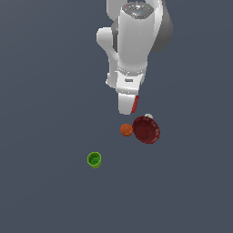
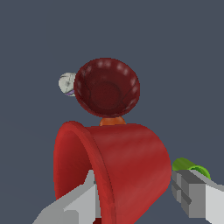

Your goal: Pick up a designated object from a clutter of objects.

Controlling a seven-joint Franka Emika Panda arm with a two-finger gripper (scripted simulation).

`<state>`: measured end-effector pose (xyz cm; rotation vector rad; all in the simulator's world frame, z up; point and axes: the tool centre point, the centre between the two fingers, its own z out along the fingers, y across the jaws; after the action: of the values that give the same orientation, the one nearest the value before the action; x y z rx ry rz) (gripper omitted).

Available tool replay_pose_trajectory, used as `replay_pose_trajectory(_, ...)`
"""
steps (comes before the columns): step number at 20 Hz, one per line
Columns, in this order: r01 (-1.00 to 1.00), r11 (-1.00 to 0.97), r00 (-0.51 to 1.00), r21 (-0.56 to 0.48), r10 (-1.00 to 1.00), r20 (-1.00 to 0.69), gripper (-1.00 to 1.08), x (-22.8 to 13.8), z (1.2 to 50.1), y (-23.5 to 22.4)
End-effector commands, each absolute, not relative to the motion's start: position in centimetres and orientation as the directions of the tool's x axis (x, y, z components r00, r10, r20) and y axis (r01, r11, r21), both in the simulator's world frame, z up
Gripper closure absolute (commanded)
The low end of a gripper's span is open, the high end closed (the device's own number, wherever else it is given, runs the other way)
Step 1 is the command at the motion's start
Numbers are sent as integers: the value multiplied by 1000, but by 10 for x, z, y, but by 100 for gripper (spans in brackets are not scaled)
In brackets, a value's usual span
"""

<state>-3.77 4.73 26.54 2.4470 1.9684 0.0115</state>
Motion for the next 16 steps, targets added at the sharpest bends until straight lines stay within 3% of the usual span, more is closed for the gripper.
replay_pose_trajectory(1,977,-214,214,6,977,8,108,-48,287,27)
replay_pose_trajectory(16,977,-213,213,1,977,4,108,-95,390,-77)
